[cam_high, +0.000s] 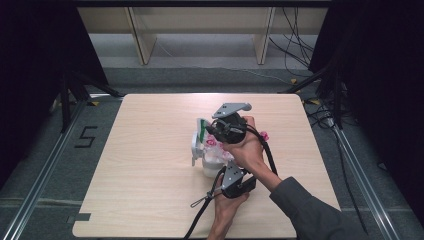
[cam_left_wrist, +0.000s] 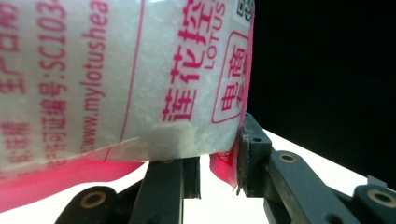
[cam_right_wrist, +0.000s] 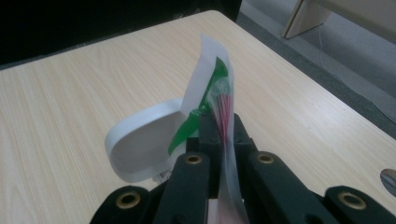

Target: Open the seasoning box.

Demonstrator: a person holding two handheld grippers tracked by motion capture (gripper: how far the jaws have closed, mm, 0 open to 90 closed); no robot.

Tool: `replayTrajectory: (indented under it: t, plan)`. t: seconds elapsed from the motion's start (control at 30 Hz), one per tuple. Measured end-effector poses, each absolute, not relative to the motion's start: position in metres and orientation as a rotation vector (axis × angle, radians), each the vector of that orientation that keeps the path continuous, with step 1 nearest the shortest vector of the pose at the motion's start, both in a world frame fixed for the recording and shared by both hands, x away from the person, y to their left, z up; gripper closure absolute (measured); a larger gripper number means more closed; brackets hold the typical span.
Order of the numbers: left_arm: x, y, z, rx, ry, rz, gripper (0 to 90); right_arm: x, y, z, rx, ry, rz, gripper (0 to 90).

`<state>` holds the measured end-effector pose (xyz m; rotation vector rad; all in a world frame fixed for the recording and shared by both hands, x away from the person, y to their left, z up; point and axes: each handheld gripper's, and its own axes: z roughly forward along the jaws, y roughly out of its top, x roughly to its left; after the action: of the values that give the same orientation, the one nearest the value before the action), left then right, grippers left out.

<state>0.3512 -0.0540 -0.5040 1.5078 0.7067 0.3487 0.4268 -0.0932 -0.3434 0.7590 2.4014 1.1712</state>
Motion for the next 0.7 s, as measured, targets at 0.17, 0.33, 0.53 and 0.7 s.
replayTrajectory:
  t: [0.17,0.33,0.53,0.7]
  plan:
    - [0.3510,-0.0540,-0.5035,1.509,0.705,0.353,73.5,0.4275,-0.0941,-0.3426,0.745,2.406,1.175,88.9]
    - [0.3512,-0.0544,-0.5037,1.511,0.703,0.353,73.5,0.4262,-0.0915,-0.3449,0.753,2.400,1.170,89.0]
    - [0.3505,-0.0551,-0.5035,1.512,0.701,0.349,73.4,0.4251,-0.0929,-0.3432,0.771,2.413,1.158,88.9]
    - [0.3515,-0.0536,-0.5031,1.505,0.703,0.350,73.5,0.4268,-0.0922,-0.3413,0.748,2.412,1.180,88.9]
